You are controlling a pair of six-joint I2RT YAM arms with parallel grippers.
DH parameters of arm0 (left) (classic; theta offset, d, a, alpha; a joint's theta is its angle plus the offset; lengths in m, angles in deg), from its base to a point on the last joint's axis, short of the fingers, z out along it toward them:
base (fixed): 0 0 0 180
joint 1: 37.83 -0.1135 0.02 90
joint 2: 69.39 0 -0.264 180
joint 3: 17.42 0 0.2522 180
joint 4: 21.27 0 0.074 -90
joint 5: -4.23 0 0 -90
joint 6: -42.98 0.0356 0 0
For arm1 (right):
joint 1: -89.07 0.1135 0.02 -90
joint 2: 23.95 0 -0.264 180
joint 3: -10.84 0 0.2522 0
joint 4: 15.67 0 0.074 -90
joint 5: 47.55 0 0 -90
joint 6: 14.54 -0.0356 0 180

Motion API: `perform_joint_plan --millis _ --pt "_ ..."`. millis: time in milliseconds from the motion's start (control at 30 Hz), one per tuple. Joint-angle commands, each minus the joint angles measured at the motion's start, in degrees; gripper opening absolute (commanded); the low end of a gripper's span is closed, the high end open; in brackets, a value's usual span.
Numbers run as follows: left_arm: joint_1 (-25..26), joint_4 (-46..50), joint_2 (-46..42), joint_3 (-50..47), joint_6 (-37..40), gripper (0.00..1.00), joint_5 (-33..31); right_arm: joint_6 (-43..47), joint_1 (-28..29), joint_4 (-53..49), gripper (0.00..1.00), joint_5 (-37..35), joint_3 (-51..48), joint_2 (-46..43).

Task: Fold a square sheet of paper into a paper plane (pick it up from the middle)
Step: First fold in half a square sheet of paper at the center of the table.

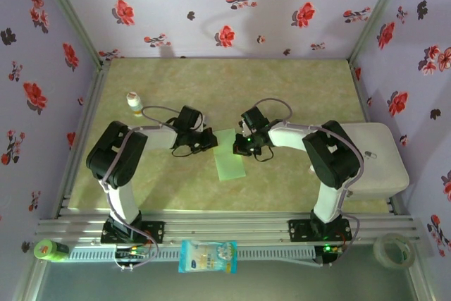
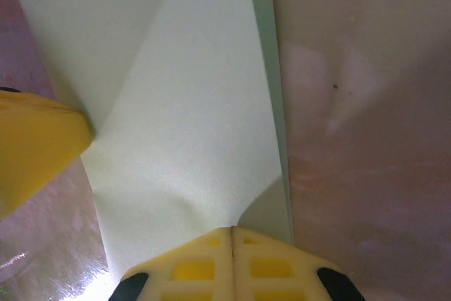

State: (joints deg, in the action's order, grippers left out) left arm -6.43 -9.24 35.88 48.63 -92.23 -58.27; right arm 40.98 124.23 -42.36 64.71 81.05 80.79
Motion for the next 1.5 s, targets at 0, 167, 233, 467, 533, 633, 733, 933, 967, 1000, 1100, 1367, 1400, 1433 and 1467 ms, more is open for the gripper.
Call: perform_joint_plan --millis 0,167,233,467,533,633,733,933,967,1000,1100,1367,1400,1433,1467 --pt "-1.1 1.9 2.0 -1.2 1.7 0.00 -0.8 0.5 -0.2 -9.3 0.00 -9.8 -4.2 4.8" --pt "-1.6 3.9 2.0 1.1 1.4 0.00 -0.8 0.6 -0.1 -9.5 0.00 -10.5 -4.4 5.0" --pt "-1.6 5.9 2.0 3.5 1.7 0.00 -0.5 0.7 -0.1 -9.6 0.00 -10.6 -4.3 5.0" --pt "-1.7 8.3 1.4 7.9 2.6 0.00 1.3 0.9 -0.1 -9.7 0.00 -10.8 -4.3 4.6" --pt "-1.8 8.9 2.3 8.6 2.8 0.00 1.7 0.7 -0.1 -9.6 0.00 -10.7 -4.3 4.6" --pt "-1.8 8.9 3.8 8.8 2.8 0.00 2.7 0.8 -0.1 -9.7 0.00 -10.7 -4.1 4.4" --pt "-1.9 8.6 5.2 8.4 3.1 0.00 2.4 0.8 -0.1 -9.7 0.00 -10.9 -4.2 4.2" --pt "-2.7 7.2 7.0 7.3 1.9 0.00 1.5 0.8 -0.2 -9.9 0.00 -10.9 -4.3 4.4" --pt "-2.7 7.4 6.6 7.3 1.5 0.00 1.2 0.8 -0.1 -9.9 0.00 -10.9 -4.4 4.3" --pt "-2.7 8.2 6.3 7.8 1.4 0.00 0.9 0.8 -0.1 -9.9 0.00 -11.0 -4.4 4.3" --pt "-2.9 11.5 5.6 10.2 2.6 0.00 -0.4 0.8 -0.1 -9.9 0.00 -10.9 -4.5 4.4" --pt "-3.4 8.8 4.5 11.2 1.8 0.01 3.3 0.7 -0.1 -9.7 0.00 -11.1 -4.8 4.4" --pt "-3.4 7.8 4.0 11.0 1.4 0.01 4.2 0.7 -0.1 -9.7 0.00 -11.1 -4.8 4.4" --pt "-3.4 7.2 3.6 10.8 1.3 0.01 4.9 0.7 -0.1 -9.7 0.00 -11.0 -4.7 4.4" --pt "-3.4 6.7 3.2 10.7 1.0 0.02 5.4 0.7 -0.1 -9.7 0.00 -11.0 -4.7 4.4"
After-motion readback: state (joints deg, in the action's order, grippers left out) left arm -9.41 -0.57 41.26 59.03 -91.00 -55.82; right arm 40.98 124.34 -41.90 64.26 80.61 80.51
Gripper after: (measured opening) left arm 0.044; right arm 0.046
